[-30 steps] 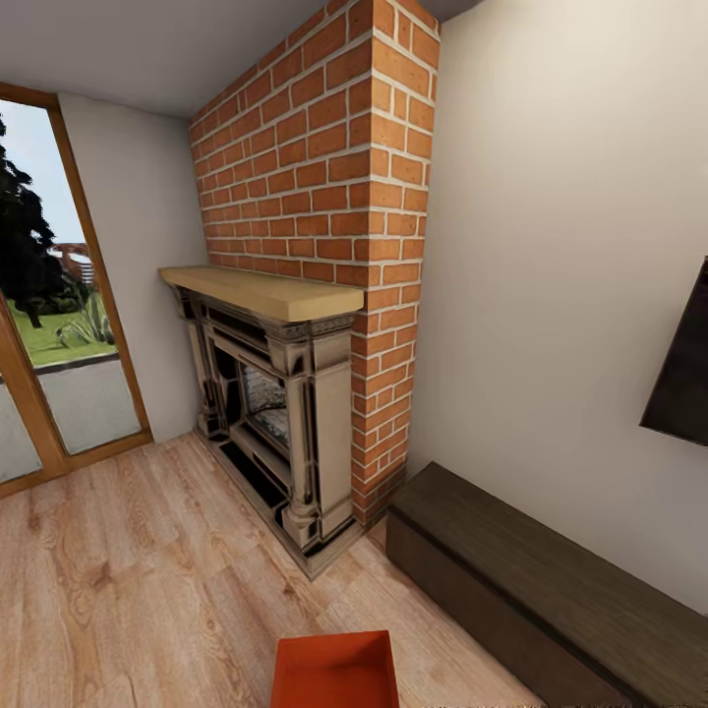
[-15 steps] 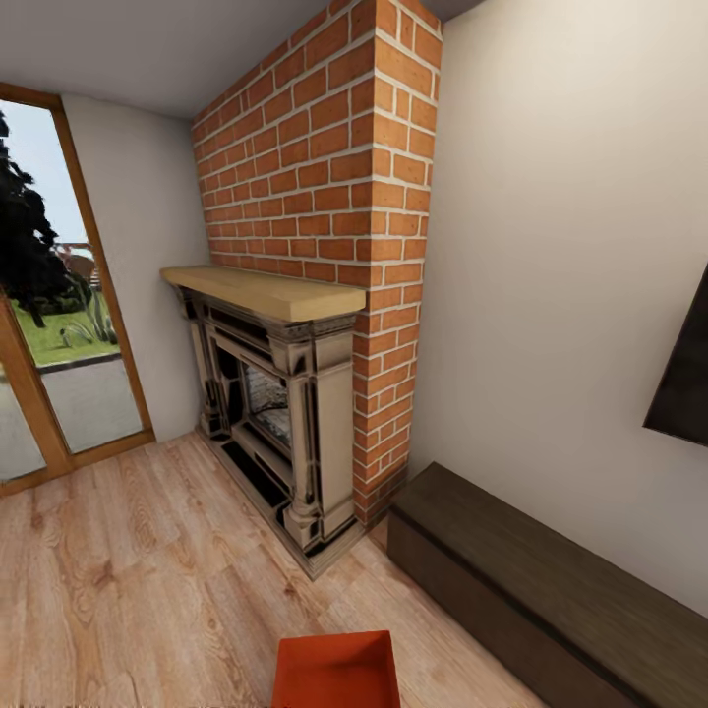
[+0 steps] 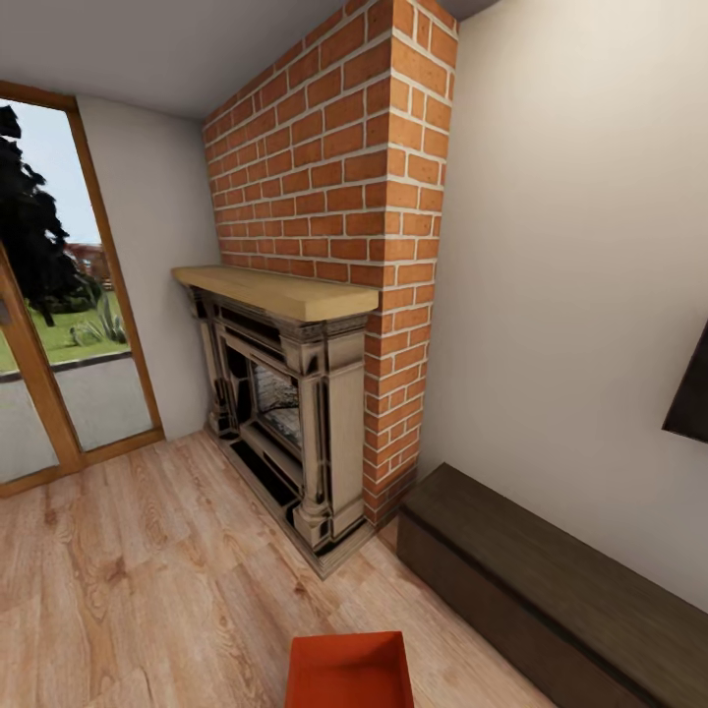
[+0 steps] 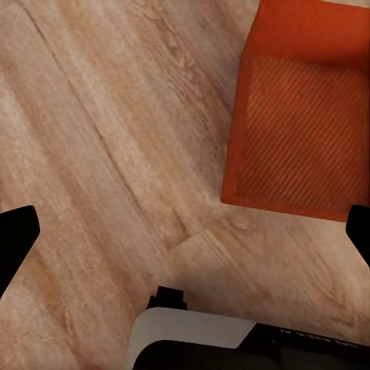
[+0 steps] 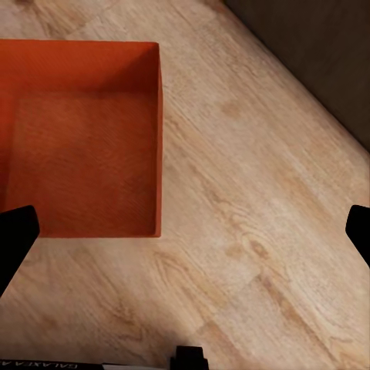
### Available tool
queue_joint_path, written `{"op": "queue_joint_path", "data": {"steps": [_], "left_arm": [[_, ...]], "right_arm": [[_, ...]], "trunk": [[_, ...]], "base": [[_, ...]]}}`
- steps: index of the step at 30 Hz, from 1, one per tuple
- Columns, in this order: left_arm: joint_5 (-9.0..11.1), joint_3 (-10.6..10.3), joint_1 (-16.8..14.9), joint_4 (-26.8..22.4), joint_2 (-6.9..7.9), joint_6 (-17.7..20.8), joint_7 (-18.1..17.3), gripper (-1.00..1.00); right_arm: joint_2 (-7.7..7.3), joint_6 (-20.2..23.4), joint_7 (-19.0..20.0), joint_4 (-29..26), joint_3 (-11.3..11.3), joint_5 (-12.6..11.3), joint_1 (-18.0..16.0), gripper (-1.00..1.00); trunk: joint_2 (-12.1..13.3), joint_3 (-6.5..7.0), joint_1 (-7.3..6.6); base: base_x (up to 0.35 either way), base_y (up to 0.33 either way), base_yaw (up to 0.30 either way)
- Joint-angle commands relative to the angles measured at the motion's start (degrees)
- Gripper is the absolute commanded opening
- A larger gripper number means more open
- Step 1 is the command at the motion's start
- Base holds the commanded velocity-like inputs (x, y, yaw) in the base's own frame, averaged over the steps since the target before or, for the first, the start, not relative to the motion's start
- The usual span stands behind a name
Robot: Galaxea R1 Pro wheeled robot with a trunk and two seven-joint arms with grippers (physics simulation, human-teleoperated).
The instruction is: Move the two storage containers from the living room to the garage. In the garage, place one container on the floor and stack the other container on top of it (either order is fine).
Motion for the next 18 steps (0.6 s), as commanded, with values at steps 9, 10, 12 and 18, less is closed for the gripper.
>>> {"op": "queue_joint_path", "data": {"steps": [9,10,12,18], "left_arm": [[0.04,0.29,-0.08,0.25,0.00,-0.39,-0.03,1.00],[0.04,0.29,-0.08,0.25,0.00,-0.39,-0.03,1.00],[0.03,0.29,-0.08,0.25,0.00,-0.39,-0.03,1.00],[0.03,0.29,-0.08,0.25,0.00,-0.39,-0.03,1.00]], "right_arm": [[-0.01,-0.14,-0.16,0.07,0.17,0.26,-0.01,1.00],[-0.02,-0.14,-0.17,0.07,0.17,0.27,-0.01,1.00],[-0.01,-0.14,-0.16,0.07,0.19,0.27,0.00,1.00],[-0.01,-0.15,-0.10,0.07,0.19,0.28,-0.01,1.00]], "trunk": [[-0.04,-0.02,0.02],[-0.04,-0.02,0.02],[-0.04,-0.02,0.02],[-0.04,-0.02,0.02]], "base": [[0.000,0.000,0.000],[0.000,0.000,0.000],[0.000,0.000,0.000],[0.000,0.000,0.000]]}}
